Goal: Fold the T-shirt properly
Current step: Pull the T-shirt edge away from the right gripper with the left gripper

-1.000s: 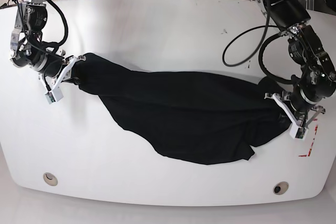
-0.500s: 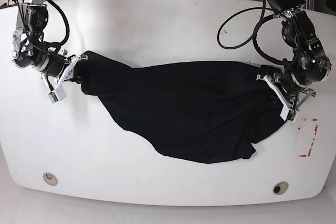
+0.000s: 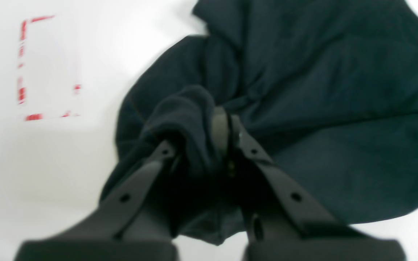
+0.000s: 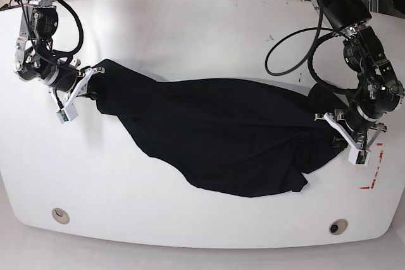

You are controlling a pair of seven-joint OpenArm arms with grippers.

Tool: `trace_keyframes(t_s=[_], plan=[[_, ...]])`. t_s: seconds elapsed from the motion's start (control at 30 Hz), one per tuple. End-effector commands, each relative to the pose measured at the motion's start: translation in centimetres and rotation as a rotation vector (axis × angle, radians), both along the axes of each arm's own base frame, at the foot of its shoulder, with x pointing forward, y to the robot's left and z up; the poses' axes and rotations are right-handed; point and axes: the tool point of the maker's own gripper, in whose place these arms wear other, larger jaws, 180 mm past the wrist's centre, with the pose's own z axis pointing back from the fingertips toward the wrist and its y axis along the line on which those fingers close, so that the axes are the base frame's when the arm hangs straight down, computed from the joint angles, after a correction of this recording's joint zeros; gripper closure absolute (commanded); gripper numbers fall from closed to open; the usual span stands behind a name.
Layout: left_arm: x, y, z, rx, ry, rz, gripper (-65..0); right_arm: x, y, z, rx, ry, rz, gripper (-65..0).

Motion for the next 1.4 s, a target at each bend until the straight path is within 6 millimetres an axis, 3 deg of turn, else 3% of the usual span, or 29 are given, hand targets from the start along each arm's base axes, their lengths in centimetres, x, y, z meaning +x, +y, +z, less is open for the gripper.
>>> trace_keyframes(t_s=[0.0, 0.27, 0.6, 0.73, 0.8, 1.0, 1.13, 1.37], plan=[[0.8, -0.2, 1.7, 0.001, -0.064, -0.020, 0.0, 0.9, -0.7, 1.4, -0.001, -0.044, -0.010, -0.4], [-1.9, 0.0, -1.5, 0.023, 0.027, -0.035, 0.0, 0.6, -0.3, 1.4, -0.008, -0.040, 0.005, 0.0], [-4.5, 0.5, -3.4, 0.063, 0.095, -0.068, 0.0, 0.7, 0.0, 1.7, -0.006, -0.052, 0.011, 0.0], [-5.9, 1.5, -3.9, 0.097, 0.126, -0.071, 0.0, 0.6, 0.0, 1.7, -0.008, -0.048, 0.012, 0.0], [-7.4, 3.4, -3.6, 0.161, 0.146, -0.064, 0.0, 0.1, -0.1, 1.4, -0.015, -0.039, 0.018, 0.0], [-9.8, 5.8, -3.8, 0.205, 0.192, -0.026, 0.0, -0.1, 0.1, 1.3, -0.015, -0.035, 0.023, 0.0], [-12.1, 6.3, -5.0, 0.208, 0.250, -0.021, 0.0, -0.6, 0.2, 1.1, -0.019, -0.029, 0.027, 0.0], [-14.0, 6.5, -6.3, 0.201, 0.305, -0.018, 0.0, -0.9, 0.5, 1.0, -0.023, -0.027, 0.032, 0.0]])
